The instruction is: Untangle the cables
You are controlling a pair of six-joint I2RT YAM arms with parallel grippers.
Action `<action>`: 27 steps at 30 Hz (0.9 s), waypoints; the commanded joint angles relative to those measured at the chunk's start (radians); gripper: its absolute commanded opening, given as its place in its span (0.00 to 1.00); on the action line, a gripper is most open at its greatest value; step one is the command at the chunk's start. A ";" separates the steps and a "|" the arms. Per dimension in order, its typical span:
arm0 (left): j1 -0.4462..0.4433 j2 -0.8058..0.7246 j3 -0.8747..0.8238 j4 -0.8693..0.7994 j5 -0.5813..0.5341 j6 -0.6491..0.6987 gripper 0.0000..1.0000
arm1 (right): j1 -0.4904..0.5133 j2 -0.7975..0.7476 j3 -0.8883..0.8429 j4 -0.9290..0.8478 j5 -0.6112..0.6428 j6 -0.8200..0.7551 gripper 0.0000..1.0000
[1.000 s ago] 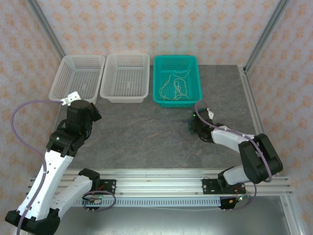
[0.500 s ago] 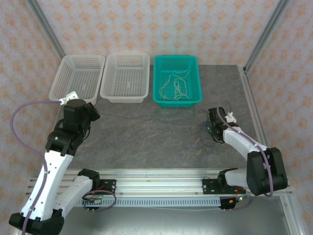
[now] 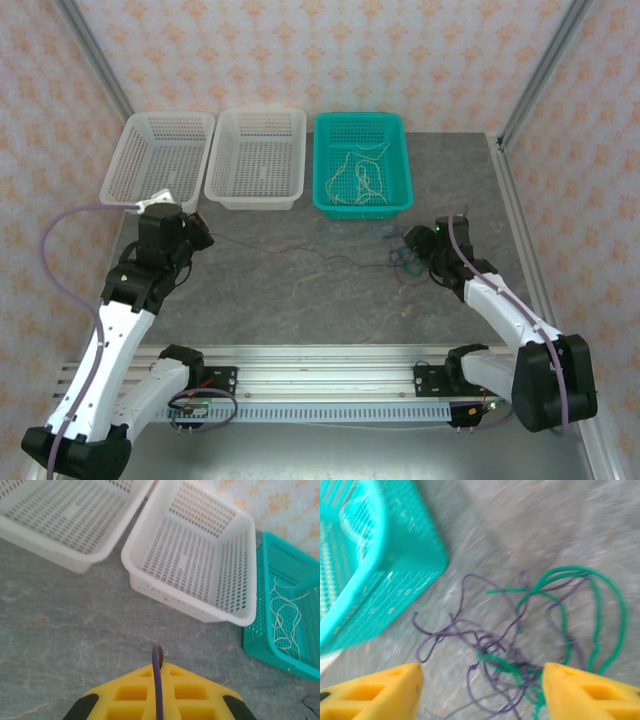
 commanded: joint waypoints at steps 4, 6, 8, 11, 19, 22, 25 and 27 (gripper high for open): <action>0.009 0.009 -0.028 0.041 0.062 -0.022 0.00 | 0.163 0.016 0.074 -0.014 -0.080 -0.240 0.75; 0.009 0.001 -0.014 0.022 0.049 -0.015 0.00 | 0.265 -0.003 0.090 -0.030 0.054 -0.337 0.78; 0.010 -0.011 0.002 0.006 0.040 -0.011 0.00 | 0.359 -0.024 0.092 0.011 0.145 -0.449 0.82; 0.009 -0.030 0.028 -0.006 0.042 -0.008 0.00 | 0.452 -0.014 0.077 0.146 0.099 -0.629 0.89; 0.009 -0.054 0.138 -0.054 0.076 -0.002 0.00 | 0.481 0.219 0.059 0.471 -0.081 -0.864 0.99; 0.010 -0.067 0.166 -0.074 0.079 -0.002 0.00 | 0.481 0.314 0.074 0.545 -0.135 -0.899 0.99; 0.010 -0.076 0.182 -0.088 0.075 0.000 0.00 | 0.481 0.406 0.119 0.559 -0.141 -0.893 0.95; 0.010 -0.080 0.188 -0.096 0.071 0.000 0.00 | 0.481 0.445 0.133 0.586 -0.123 -0.865 0.79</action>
